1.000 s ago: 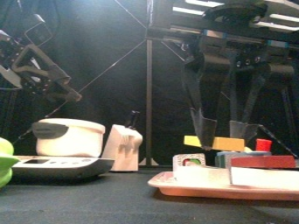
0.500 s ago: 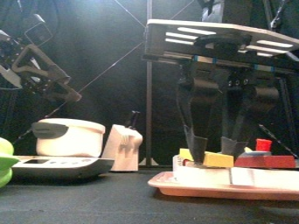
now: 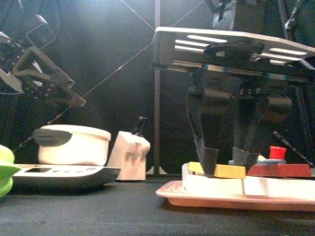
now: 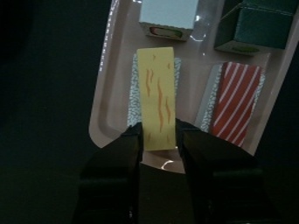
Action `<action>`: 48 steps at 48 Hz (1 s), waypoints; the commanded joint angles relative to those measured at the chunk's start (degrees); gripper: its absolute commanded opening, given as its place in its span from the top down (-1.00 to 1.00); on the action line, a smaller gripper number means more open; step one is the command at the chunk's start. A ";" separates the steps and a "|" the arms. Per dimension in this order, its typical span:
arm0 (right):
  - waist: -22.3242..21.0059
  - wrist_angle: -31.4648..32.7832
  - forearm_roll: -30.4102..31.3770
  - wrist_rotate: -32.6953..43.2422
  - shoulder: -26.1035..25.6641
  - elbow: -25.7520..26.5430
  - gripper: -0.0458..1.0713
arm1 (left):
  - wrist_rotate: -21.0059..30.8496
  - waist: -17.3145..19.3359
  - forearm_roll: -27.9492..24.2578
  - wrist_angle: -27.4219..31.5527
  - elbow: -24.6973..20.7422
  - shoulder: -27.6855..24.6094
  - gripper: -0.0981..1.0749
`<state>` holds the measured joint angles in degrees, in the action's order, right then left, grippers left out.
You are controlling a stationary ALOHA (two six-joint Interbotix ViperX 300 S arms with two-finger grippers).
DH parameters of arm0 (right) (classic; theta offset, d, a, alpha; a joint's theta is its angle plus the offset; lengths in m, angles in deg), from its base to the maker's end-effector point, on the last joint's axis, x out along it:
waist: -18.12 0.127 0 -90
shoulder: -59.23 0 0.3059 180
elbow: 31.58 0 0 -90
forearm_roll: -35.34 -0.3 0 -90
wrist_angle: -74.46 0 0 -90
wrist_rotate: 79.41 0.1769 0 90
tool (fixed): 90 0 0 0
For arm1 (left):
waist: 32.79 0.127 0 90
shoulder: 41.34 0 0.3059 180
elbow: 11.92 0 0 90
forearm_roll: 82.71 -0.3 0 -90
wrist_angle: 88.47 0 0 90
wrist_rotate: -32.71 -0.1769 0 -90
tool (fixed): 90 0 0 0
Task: Place egg piece on rice
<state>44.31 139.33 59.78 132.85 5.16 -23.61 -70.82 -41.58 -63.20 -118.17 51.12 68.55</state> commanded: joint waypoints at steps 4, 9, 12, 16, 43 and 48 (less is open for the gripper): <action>-0.35 0.00 0.35 0.00 -1.76 0.62 -0.30 | 0.00 -0.09 -0.18 -0.26 -0.62 0.00 -0.92; -0.26 0.00 0.44 -0.18 -1.93 0.97 -0.48 | 0.00 -0.09 -0.18 -0.26 -0.62 -0.09 -0.92; -0.09 0.00 0.44 -0.35 -2.11 1.32 -0.54 | 0.00 -0.09 -0.18 -0.26 -0.62 -0.09 -0.92; 0.00 0.26 0.53 -0.44 -2.46 1.58 -0.56 | 0.00 -0.09 -0.18 -0.26 -0.62 -0.09 -0.92; -0.18 4.92 5.98 -11.16 -9.67 2.46 -0.56 | 0.00 -0.18 0.00 -0.26 -0.70 -0.09 -0.92; -1.23 5.80 5.01 -18.54 -11.34 2.46 -0.56 | 0.00 -0.09 0.00 -0.26 -0.70 -0.09 -0.92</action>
<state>44.13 144.34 65.40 118.35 -2.22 -21.85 -70.82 -41.58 -63.20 -118.17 51.12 68.55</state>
